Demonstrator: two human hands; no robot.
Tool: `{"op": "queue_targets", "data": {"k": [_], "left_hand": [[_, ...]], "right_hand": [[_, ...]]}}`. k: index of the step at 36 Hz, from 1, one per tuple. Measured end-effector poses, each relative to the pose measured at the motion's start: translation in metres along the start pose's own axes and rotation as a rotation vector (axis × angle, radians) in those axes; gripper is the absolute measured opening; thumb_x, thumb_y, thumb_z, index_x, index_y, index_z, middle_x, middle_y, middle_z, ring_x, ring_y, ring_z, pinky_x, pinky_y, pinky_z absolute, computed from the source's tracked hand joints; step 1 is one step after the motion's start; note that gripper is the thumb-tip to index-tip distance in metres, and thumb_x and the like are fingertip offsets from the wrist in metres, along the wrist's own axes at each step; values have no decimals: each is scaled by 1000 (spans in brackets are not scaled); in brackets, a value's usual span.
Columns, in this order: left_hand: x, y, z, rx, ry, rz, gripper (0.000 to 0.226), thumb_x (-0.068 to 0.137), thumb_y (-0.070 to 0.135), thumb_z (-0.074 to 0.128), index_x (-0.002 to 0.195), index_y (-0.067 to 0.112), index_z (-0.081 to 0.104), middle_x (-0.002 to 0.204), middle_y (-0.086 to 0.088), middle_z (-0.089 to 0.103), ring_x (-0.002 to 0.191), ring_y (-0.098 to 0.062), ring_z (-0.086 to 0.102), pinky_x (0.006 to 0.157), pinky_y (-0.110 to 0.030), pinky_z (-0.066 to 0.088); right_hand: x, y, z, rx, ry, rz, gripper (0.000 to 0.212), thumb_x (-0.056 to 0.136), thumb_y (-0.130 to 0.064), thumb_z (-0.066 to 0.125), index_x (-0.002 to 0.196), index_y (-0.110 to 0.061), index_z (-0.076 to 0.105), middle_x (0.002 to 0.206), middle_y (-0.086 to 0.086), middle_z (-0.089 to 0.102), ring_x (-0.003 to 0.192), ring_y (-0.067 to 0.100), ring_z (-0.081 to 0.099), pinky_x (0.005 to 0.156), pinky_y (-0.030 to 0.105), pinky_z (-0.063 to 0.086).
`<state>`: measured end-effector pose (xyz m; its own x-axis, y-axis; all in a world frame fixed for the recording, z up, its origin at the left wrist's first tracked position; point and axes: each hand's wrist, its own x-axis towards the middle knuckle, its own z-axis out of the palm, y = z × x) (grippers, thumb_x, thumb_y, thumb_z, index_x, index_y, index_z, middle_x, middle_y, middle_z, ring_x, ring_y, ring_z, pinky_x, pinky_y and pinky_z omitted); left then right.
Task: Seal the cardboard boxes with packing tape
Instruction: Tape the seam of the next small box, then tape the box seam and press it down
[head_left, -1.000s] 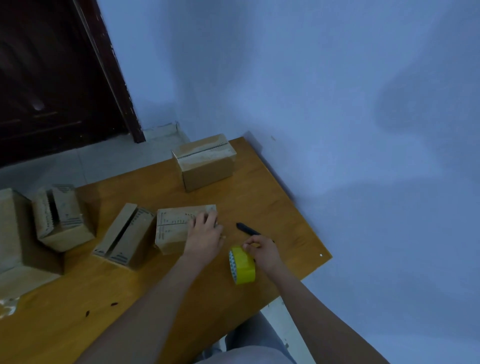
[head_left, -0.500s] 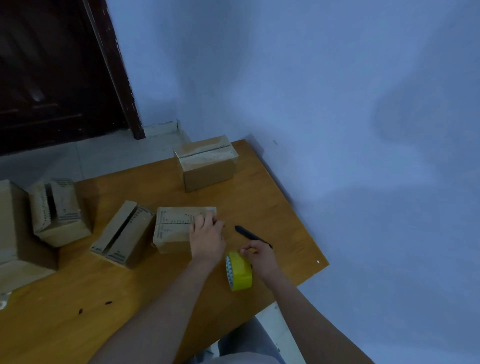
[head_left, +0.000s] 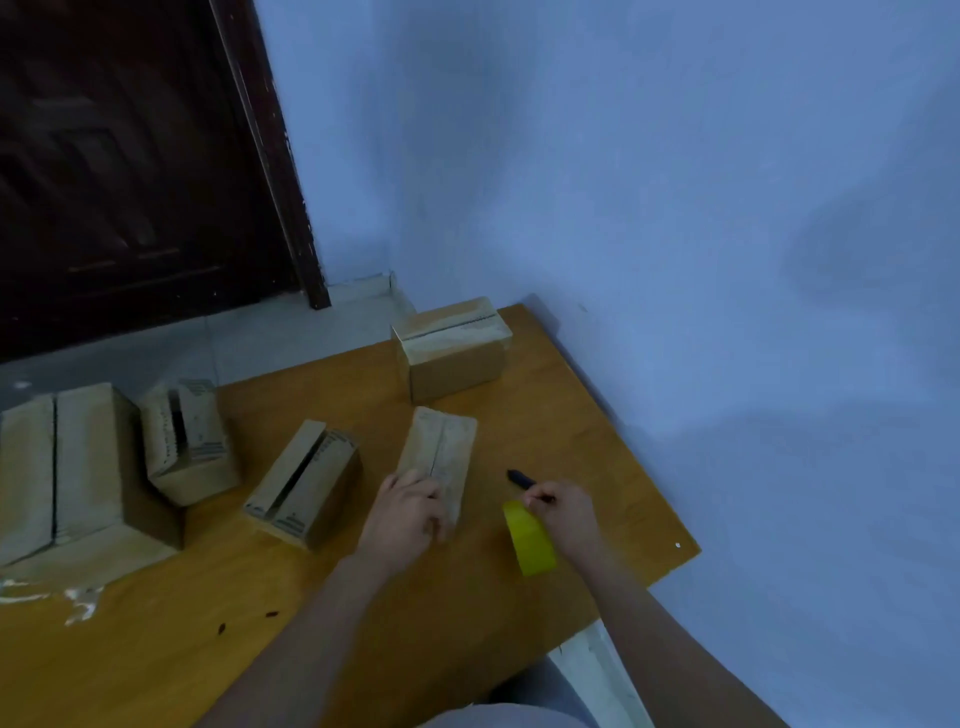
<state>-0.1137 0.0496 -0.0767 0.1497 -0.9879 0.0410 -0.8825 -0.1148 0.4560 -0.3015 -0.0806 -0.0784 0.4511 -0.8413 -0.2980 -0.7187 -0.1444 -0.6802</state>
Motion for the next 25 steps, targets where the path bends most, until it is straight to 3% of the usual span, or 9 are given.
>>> {"op": "queue_targets", "data": {"k": [3, 5, 6, 7, 10, 13, 20, 22, 25], "left_hand": [[-2, -4, -1, -39, 174, -84, 37, 55, -5, 79, 53, 25, 58, 73, 14, 46, 82, -8, 39, 74, -34, 39], [4, 4, -3, 6, 249, -170, 23, 68, 5, 76, 76, 22, 65, 99, 2, 54, 99, -19, 46, 80, -37, 39], [8, 10, -4, 22, 222, -232, 20, 79, 18, 71, 98, 21, 64, 121, -4, 48, 114, -25, 42, 91, -41, 37], [13, 15, -5, 32, 130, -316, 37, 86, 35, 63, 119, 20, 55, 138, -7, 34, 127, -29, 32, 102, -42, 31], [26, 23, 0, 140, -153, -422, 86, 82, 68, 50, 145, 19, 19, 152, -10, 9, 140, -31, 10, 115, -44, 14], [32, 19, -1, 232, -186, -383, 85, 80, 57, 60, 144, 20, 17, 151, -12, 12, 140, -31, 12, 117, -46, 11], [36, -6, -21, 205, -263, -222, 93, 77, 46, 64, 148, 22, 9, 153, 1, 4, 144, -22, -2, 109, -61, -13], [38, 3, -29, 53, -159, -131, 88, 76, 60, 51, 147, 22, 17, 150, 4, 13, 142, -17, 4, 114, -55, -8], [47, 33, -44, -338, -48, -52, 72, 83, 70, 44, 134, 19, 45, 130, 7, 38, 125, -9, 27, 107, -32, 24]], "right_hand": [[-2, -6, 1, 3, 5, 0, 11, 90, -10, 60, 86, -8, 70, 81, -9, 55, 67, 1, 47, 58, 3, 37], [-3, -10, 1, 11, 5, 2, 11, 90, -11, 61, 85, -10, 70, 83, -5, 59, 68, 4, 49, 56, 5, 37], [-3, -13, 1, 13, 7, -2, 11, 90, -12, 61, 86, -10, 71, 84, -3, 60, 71, 7, 50, 56, 5, 37], [-4, -15, 0, 14, 15, -11, 11, 89, -12, 61, 86, -10, 71, 84, -2, 61, 73, 9, 51, 57, 6, 37], [-6, -19, -5, 19, 44, -33, 11, 88, -14, 62, 87, -12, 73, 87, -2, 62, 80, 8, 52, 61, 8, 34], [-8, -24, -13, 30, 71, -45, 12, 88, -15, 63, 90, -9, 74, 89, 0, 63, 84, 9, 52, 66, 20, 33], [-13, -39, -39, 148, 104, -59, 6, 83, -11, 68, 82, -11, 73, 82, -1, 64, 80, 11, 57, 67, 21, 39], [-14, -47, -47, 164, 104, -74, 6, 83, -12, 68, 82, -11, 74, 82, -3, 65, 79, 10, 57, 68, 20, 40], [-15, -62, -55, 180, 77, -106, 9, 84, -15, 68, 76, -18, 70, 75, -11, 64, 74, 5, 57, 67, 22, 42]]}}
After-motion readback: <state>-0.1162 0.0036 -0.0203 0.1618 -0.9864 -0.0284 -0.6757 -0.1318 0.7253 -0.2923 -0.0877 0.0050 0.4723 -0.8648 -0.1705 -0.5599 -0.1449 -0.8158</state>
